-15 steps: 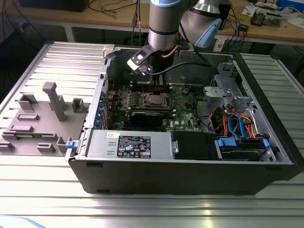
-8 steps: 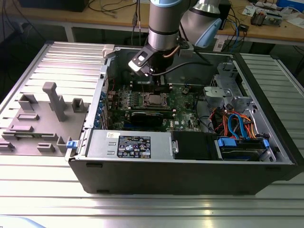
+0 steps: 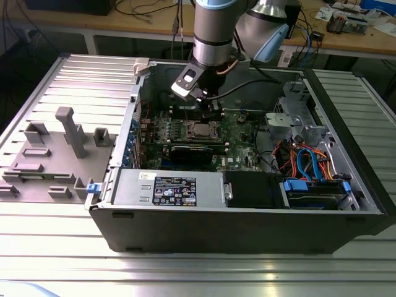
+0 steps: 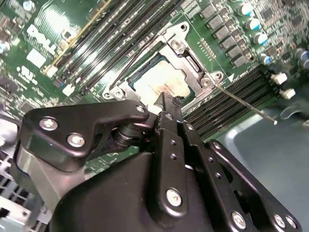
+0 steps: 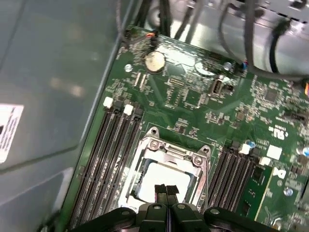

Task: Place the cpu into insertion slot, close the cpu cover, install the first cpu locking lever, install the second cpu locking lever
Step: 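Install the first cpu locking lever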

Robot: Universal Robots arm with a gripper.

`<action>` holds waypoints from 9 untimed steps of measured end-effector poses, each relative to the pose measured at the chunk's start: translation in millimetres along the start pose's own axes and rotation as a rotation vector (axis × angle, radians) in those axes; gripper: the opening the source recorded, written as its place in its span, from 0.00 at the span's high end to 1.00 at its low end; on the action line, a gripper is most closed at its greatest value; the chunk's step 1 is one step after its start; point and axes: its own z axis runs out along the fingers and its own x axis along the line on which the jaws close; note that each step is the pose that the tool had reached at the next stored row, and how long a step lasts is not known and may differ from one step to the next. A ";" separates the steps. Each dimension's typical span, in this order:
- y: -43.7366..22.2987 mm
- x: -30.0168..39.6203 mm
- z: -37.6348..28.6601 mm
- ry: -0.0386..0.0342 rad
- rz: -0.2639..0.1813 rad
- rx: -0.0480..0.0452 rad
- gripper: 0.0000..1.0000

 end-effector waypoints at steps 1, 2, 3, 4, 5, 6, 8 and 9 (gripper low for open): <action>0.0 0.0 0.0 0.0002 -0.018 0.0002 0.89; 0.0 0.0 0.0 0.0004 -0.034 0.0003 0.89; 0.0 0.0 0.0 0.0007 -0.061 0.0005 0.89; 0.0 0.0 0.0 0.0009 -0.076 0.0008 0.89; 0.0 0.0 0.0 0.0011 -0.093 0.0008 0.89; 0.0 0.0 0.0 0.0014 -0.116 0.0011 0.89; 0.0 0.0 0.0 0.0015 -0.121 0.0011 0.89; 0.0 0.0 0.0 0.0014 -0.121 0.0011 0.89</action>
